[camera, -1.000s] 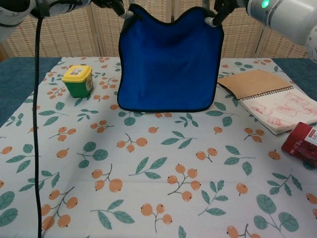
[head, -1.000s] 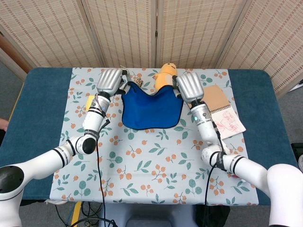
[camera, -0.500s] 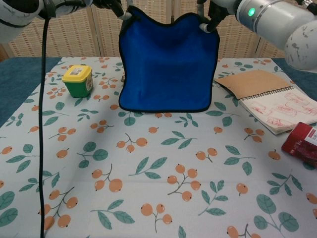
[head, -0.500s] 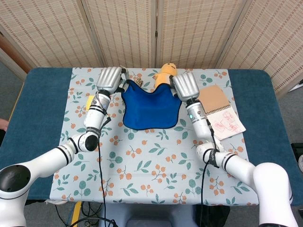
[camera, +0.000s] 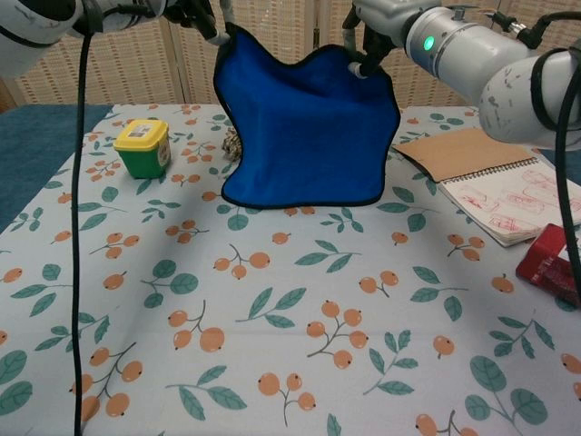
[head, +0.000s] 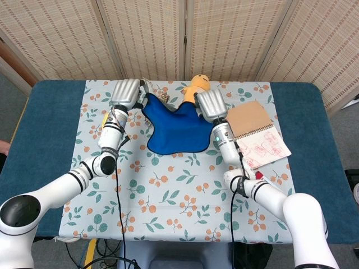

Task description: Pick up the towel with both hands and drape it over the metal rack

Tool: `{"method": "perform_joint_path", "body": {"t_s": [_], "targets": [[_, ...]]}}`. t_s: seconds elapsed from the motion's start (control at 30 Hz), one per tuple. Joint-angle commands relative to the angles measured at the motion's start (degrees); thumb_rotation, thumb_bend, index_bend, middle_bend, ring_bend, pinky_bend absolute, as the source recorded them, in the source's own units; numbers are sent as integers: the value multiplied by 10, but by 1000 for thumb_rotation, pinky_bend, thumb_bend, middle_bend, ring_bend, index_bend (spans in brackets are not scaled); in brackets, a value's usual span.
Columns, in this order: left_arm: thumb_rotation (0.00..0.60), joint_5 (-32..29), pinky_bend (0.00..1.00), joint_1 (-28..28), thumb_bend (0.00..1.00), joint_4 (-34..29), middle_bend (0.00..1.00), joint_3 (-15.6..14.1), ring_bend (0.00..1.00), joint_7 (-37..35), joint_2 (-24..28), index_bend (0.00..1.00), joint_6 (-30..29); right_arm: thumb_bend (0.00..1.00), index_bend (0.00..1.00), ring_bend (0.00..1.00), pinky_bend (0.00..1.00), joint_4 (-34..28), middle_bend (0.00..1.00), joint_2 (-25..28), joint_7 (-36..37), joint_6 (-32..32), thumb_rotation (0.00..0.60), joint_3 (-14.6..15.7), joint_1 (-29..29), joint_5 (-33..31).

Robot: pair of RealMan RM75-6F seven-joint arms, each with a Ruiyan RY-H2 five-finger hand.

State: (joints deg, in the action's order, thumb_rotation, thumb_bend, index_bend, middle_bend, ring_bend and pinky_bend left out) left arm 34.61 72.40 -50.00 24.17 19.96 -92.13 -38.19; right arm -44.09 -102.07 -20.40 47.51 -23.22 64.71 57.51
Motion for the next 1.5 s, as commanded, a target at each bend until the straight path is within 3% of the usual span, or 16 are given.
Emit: {"method": "perform_joint_path", "body": {"t_s": [0.03, 0.1, 0.2, 0.33, 0.53, 0.67, 0.8, 1.0, 1.27, 1.5], "targets": [[600, -25, 979, 0, 336, -14, 611, -9, 555, 24, 11, 275, 12, 193, 288, 919, 1000, -8, 933, 4, -14, -3, 600, -3, -1, -12], [600, -39, 892, 0, 294, -25, 456, -13, 433, 34, 18, 208, 17, 115, 176, 919, 1000, -15, 929, 7, -22, -1, 600, -5, -2, -17], [600, -59, 603, 1, 257, -48, 245, -18, 229, 46, 31, 133, 18, 46, 71, 916, 1000, -34, 919, 18, -32, 6, 600, -7, -7, -24], [600, -63, 433, -4, 250, -73, 179, -20, 156, 44, 44, 113, 5, 15, 36, 908, 1000, -71, 901, 41, -36, 24, 600, -6, -20, -21], [600, -46, 420, -35, 250, -140, 178, -25, 157, 26, 77, 129, -37, 27, 50, 868, 1000, -180, 847, 116, -43, 73, 600, 15, -69, 7], [600, -41, 420, -67, 249, -195, 178, -33, 157, 15, 107, 148, -69, 136, 179, 790, 1000, -275, 777, 179, -51, 102, 600, 38, -113, 25], [600, -30, 417, -106, 250, -252, 178, -50, 157, 8, 140, 162, -102, 171, 280, 744, 1000, -368, 736, 239, -58, 136, 600, 64, -159, 43], [600, 29, 392, -173, 250, -328, 178, -83, 157, -13, 182, 171, -165, 180, 310, 679, 964, -491, 696, 312, -53, 200, 600, 112, -234, 94], [600, 134, 357, -277, 250, -414, 178, -132, 157, -45, 230, 183, -280, 183, 310, 616, 836, -574, 647, 375, -10, 293, 600, 180, -337, 185], [600, 212, 353, -372, 250, -466, 178, -176, 157, -79, 277, 189, -365, 184, 310, 596, 824, -580, 617, 411, 33, 367, 600, 231, -419, 256]]}}
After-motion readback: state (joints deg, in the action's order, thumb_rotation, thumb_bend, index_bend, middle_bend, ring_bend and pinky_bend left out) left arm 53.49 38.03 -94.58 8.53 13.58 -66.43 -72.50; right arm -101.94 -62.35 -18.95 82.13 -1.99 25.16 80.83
